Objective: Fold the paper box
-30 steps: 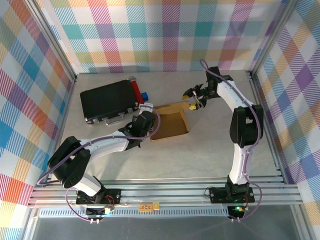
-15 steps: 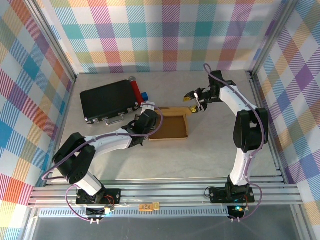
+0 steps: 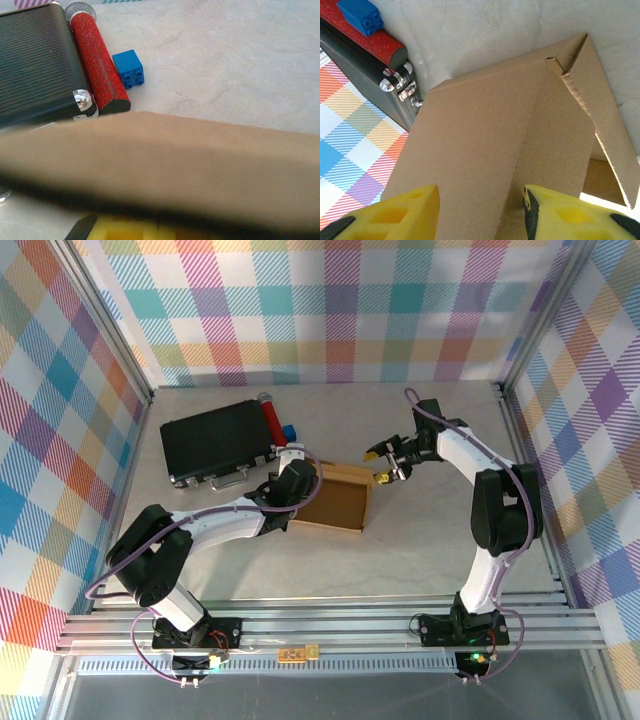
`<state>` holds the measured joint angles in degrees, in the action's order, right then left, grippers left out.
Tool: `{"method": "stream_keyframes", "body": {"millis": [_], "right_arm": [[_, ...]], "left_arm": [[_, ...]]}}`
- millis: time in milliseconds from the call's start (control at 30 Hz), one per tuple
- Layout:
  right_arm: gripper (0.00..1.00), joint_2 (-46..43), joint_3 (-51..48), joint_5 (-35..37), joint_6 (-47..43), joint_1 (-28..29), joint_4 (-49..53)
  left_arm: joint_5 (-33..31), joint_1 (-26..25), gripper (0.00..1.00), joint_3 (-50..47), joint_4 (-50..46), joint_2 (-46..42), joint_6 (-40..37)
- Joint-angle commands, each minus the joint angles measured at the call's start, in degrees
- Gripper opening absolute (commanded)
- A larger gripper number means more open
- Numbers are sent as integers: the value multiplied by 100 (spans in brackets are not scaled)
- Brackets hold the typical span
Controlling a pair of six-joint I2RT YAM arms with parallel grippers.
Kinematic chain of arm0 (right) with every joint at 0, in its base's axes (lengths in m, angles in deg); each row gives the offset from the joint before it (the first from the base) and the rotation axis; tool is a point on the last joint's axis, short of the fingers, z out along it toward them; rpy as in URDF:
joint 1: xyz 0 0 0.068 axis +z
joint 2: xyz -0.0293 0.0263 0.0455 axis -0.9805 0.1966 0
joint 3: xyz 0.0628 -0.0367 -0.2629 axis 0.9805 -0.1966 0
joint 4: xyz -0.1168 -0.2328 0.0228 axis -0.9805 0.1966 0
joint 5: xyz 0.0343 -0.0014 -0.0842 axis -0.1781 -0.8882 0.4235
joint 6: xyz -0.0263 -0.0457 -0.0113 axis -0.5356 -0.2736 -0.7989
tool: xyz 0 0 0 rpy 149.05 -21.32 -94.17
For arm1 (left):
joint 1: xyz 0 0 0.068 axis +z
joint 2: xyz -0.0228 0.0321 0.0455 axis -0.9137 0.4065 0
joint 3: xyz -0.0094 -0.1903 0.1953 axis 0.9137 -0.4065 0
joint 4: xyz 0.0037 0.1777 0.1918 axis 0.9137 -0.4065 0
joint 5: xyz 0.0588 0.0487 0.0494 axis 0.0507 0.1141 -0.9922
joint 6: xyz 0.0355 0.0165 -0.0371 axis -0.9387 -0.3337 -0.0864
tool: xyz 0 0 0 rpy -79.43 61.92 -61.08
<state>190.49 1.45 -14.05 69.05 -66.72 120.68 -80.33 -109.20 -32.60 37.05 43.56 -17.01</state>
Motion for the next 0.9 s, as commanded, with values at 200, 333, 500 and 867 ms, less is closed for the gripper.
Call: {"method": "stream_keyframes", "body": {"millis": [200, 333, 500, 867], "right_arm": [[47, -199, -397, -245, 533, 221, -442], [42, -244, -531, -248, 649, 239, -580], [38, -224, -531, -123, 391, 263, -401], [30, -305, -935, 274, 14, 405, -466]], "left_arm": [[60, 5, 0, -7, 6, -51, 459], [139, 1, 0, -73, 30, -130, 576], [261, -4, 0, -168, -1, -212, 726], [923, -13, 17, -712, -87, -856, 1303]]}}
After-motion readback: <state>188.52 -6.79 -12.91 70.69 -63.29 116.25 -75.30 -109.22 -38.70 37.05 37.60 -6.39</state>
